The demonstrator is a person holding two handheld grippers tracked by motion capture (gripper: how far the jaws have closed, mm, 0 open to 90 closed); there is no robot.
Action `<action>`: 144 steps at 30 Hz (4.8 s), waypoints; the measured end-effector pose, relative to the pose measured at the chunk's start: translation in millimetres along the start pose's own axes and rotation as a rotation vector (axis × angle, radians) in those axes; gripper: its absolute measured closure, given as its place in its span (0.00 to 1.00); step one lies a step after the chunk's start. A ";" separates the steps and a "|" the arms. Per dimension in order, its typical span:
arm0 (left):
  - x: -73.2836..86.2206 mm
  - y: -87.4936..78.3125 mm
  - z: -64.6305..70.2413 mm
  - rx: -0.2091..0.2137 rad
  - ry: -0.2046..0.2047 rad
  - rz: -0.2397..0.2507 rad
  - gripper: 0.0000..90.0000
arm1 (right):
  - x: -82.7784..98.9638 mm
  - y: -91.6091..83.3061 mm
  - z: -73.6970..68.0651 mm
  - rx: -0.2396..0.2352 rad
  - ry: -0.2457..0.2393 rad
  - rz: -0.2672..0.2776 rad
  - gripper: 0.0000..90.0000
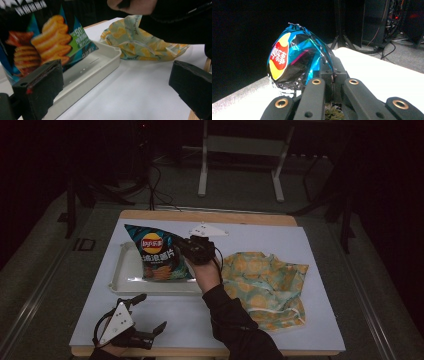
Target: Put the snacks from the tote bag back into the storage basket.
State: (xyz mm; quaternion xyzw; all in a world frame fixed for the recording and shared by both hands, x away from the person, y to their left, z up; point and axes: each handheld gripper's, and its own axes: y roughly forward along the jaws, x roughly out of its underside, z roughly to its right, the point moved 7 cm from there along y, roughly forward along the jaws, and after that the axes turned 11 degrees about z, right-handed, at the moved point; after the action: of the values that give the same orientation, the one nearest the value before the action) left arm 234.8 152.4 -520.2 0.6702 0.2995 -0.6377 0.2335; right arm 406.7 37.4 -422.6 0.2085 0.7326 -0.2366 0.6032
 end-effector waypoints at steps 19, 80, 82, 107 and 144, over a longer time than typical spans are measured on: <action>0.5 1.5 0.8 0.012 -0.001 -0.004 0.00 | 43.1 8.5 15.3 -0.016 0.062 -0.105 1.00; 1.4 4.3 0.0 0.006 -0.002 -0.017 0.00 | 0.1 -57.8 81.1 0.056 -0.067 -0.270 0.16; 1.6 4.5 0.2 0.007 -0.003 -0.019 0.00 | -2.8 -67.1 86.7 0.074 -0.076 -0.267 0.16; 2.6 5.6 0.4 0.007 -0.007 -0.024 0.00 | 0.0 -148.7 132.8 0.162 -0.080 -0.234 0.16; 3.5 6.4 1.9 0.010 -0.002 -0.034 0.00 | 29.2 -272.1 188.0 0.415 -0.105 -0.134 0.16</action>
State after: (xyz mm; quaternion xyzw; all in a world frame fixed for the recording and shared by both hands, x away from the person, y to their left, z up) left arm 238.0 146.8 -524.3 0.6656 0.3073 -0.6436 0.2196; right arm 388.1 -292.5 -455.6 0.2664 0.6478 -0.4325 0.5677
